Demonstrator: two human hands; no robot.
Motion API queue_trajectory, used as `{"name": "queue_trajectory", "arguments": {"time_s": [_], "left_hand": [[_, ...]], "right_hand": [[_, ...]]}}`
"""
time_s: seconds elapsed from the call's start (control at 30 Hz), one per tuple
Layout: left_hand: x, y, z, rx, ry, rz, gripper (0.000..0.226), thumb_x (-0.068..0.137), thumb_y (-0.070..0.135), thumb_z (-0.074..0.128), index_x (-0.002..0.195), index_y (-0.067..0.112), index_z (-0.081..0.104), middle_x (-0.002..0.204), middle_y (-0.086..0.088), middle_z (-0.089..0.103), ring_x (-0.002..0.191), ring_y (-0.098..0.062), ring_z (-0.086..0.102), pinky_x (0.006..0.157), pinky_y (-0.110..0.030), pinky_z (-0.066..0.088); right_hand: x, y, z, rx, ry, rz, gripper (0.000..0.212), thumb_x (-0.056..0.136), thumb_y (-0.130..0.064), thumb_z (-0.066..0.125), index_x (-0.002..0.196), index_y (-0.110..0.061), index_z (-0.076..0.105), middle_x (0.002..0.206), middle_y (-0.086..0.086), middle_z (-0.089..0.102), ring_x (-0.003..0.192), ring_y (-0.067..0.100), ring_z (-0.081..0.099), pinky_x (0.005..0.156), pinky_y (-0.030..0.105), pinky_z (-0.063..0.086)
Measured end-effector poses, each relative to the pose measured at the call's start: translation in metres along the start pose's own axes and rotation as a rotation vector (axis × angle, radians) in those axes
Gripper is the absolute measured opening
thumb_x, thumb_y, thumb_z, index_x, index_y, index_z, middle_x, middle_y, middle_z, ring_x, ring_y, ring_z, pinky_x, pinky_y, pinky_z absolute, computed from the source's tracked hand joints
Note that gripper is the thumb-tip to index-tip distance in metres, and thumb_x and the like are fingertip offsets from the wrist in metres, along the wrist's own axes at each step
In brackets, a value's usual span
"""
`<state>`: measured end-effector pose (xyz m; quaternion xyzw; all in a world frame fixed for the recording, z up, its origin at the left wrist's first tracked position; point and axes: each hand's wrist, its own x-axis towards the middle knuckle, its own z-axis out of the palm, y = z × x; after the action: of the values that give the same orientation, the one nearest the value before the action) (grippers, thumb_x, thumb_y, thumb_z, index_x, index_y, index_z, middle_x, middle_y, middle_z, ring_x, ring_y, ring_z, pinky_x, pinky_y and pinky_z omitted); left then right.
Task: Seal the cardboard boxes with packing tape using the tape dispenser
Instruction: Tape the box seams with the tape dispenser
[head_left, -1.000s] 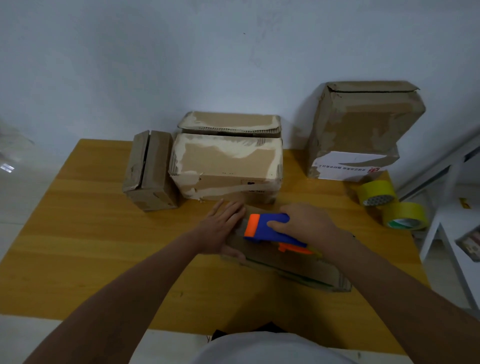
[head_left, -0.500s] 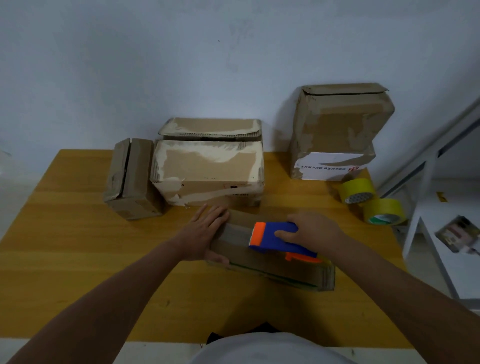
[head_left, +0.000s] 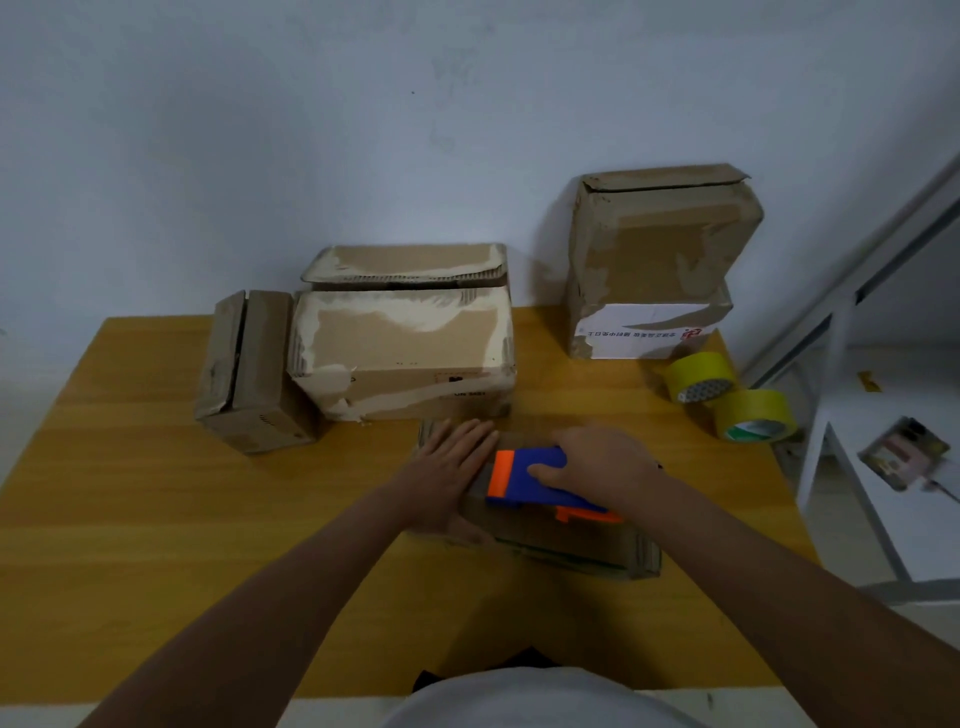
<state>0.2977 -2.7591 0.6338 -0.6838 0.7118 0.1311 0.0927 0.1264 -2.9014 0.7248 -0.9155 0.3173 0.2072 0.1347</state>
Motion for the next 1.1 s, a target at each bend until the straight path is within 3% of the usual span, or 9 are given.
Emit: {"name": "queue_trajectory", "arguments": {"time_s": [0.2,0.33,0.6,0.73,0.9,1.1], "left_hand": [[-0.003,-0.003,0.000,-0.005,0.021,-0.002,0.128,0.067,0.096,0.034,0.156,0.018,-0.014,0.166,-0.004,-0.010,0.151,-0.019,-0.014,0.121,-0.046,-0.015],[-0.005,-0.003,-0.001,-0.001,0.038,-0.001,0.126,0.067,0.095,0.035,0.155,0.020,-0.015,0.165,-0.003,-0.010,0.151,-0.018,-0.014,0.114,-0.042,-0.028],[-0.007,-0.003,0.000,0.007,0.043,-0.001,0.123,0.068,0.095,0.034,0.154,0.023,-0.015,0.166,-0.003,-0.009,0.152,-0.018,-0.011,0.114,-0.046,-0.026],[-0.006,-0.001,-0.002,-0.001,0.046,-0.013,0.124,0.067,0.095,0.037,0.154,0.024,-0.016,0.165,-0.002,-0.010,0.151,-0.017,-0.012,0.112,-0.044,-0.030],[-0.006,0.001,-0.005,-0.007,0.017,-0.022,0.128,0.066,0.095,0.040,0.154,0.022,-0.017,0.165,-0.001,-0.012,0.150,-0.016,-0.016,0.108,-0.042,-0.034],[0.007,0.020,-0.007,0.049,-0.026,-0.016,0.135,0.061,0.100,0.028,0.150,0.016,-0.029,0.158,-0.009,-0.034,0.143,-0.025,-0.035,0.112,-0.050,-0.028]], "right_hand": [[0.004,0.000,-0.004,-0.025,-0.019,-0.036,0.048,0.089,-0.064,0.048,0.092,-0.019,0.061,0.080,0.000,0.057,0.073,0.015,0.054,0.058,0.028,0.038],[0.002,0.005,-0.006,0.023,-0.030,-0.041,0.045,0.090,-0.063,0.049,0.092,-0.019,0.060,0.081,0.000,0.054,0.075,0.016,0.054,0.061,0.029,0.040],[-0.020,0.046,-0.002,0.102,-0.057,-0.048,0.055,0.090,-0.064,0.047,0.118,-0.018,0.061,0.095,0.000,0.058,0.084,0.014,0.052,0.065,0.028,0.040],[-0.028,0.069,0.002,0.114,-0.056,-0.012,0.052,0.089,-0.066,0.048,0.107,-0.019,0.064,0.087,-0.001,0.057,0.081,0.016,0.056,0.068,0.031,0.044],[-0.023,0.053,0.007,0.007,0.014,0.041,0.051,0.087,-0.067,0.051,0.091,-0.017,0.062,0.073,-0.002,0.052,0.068,0.016,0.052,0.051,0.027,0.034],[-0.023,0.051,0.009,0.010,0.014,0.078,0.050,0.088,-0.066,0.050,0.094,-0.018,0.061,0.075,-0.003,0.052,0.070,0.015,0.051,0.052,0.026,0.034]]}}
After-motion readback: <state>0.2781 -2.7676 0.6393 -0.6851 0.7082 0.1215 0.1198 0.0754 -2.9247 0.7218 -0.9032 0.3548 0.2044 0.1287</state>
